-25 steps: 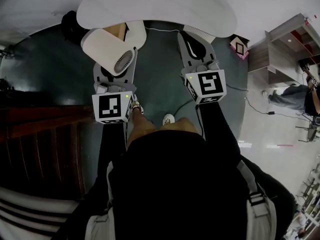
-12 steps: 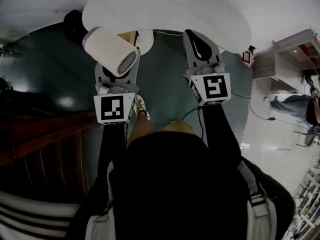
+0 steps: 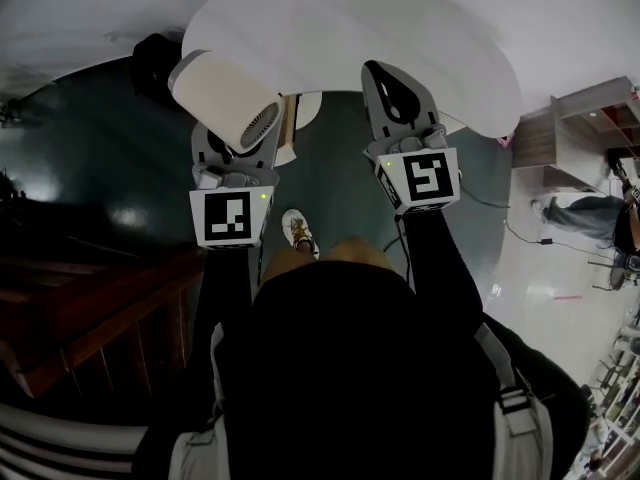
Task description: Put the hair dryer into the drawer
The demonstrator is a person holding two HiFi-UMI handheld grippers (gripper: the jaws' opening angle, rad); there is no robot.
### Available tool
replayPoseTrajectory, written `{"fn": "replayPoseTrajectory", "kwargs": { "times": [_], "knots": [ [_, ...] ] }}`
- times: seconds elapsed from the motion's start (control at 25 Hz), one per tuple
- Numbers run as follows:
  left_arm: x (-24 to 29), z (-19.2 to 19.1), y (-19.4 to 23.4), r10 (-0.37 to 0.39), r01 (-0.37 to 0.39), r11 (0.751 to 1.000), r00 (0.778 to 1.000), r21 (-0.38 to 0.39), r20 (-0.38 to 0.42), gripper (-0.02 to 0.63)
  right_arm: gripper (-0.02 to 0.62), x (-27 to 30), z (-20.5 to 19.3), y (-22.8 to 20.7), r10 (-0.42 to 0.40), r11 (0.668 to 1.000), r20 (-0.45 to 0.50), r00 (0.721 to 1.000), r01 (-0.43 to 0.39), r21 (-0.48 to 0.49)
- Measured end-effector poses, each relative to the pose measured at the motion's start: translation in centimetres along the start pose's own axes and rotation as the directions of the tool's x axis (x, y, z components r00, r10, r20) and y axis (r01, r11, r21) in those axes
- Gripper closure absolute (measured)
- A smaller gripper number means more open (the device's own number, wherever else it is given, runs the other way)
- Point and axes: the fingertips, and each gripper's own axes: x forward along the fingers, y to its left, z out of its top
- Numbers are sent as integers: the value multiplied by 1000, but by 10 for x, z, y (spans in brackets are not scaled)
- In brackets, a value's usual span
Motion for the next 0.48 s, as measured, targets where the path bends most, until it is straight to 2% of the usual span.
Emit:
{"fn": "replayPoseTrajectory", "kwargs": {
  "times": [0.2, 0.48],
  "knots": [
    [7, -10, 30, -22, 22, 999, 1000, -27, 8, 376, 568, 35, -5, 21, -4, 1000, -6, 1000, 4, 3],
    [13, -39, 38, -37, 36, 997, 999, -72, -7, 376, 568, 47, -30, 38, 25, 1000, -54, 998, -25, -14]
  ]
}}
